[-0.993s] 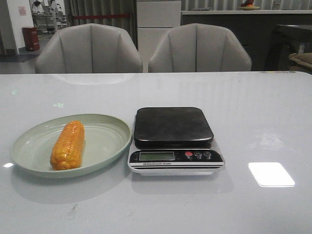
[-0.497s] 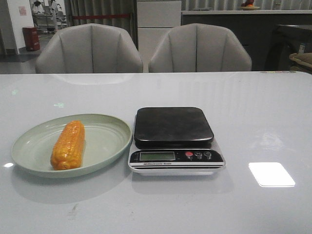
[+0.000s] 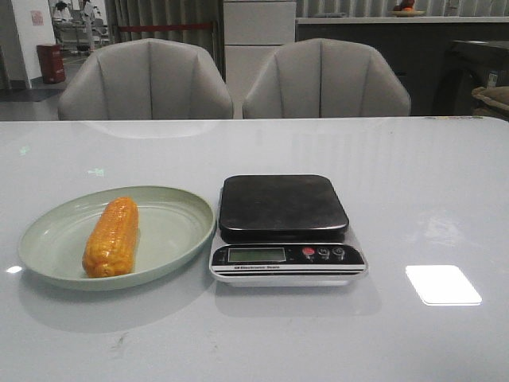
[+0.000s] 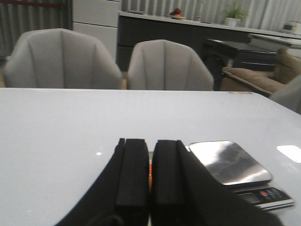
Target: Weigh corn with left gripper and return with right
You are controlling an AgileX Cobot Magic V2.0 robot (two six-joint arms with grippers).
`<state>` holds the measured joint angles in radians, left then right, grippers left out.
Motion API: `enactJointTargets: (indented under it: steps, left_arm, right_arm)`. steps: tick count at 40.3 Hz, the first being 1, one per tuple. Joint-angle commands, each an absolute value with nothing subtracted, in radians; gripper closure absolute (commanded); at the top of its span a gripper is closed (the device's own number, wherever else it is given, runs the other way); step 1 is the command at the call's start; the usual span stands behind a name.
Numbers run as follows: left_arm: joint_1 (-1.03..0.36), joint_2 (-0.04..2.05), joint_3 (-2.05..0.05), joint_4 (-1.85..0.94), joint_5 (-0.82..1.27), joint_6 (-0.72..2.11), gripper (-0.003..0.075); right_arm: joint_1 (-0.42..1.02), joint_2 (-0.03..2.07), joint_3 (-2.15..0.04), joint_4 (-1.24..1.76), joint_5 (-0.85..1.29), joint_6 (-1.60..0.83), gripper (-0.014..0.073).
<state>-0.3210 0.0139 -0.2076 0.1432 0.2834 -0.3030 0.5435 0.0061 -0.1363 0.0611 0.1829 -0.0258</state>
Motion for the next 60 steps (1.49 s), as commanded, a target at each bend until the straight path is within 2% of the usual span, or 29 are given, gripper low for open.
enactJointTargets:
  steps: [1,11,19,60]
  left_arm:
    - [-0.232,0.029,-0.15,0.13,0.109,-0.298,0.0606]
    - [-0.063,-0.027,0.003,0.107,0.039,-0.298,0.0606]
    - [0.001,-0.027,0.008,0.111,0.007,-0.298,0.0606]
    - [0.012,-0.027,0.008,0.102,-0.027,-0.213,0.0606]
  right_arm:
    - [0.539,0.017,-0.162,0.05,0.095,-0.032,0.0428]
    - [0.539,0.017,-0.162,0.05,0.095,-0.032,0.0428]
    - [0.539,0.017,-0.162,0.05,0.095,-0.032,0.0428]
    - [0.539,0.017,-0.162,0.05,0.095,-0.032,0.0428]
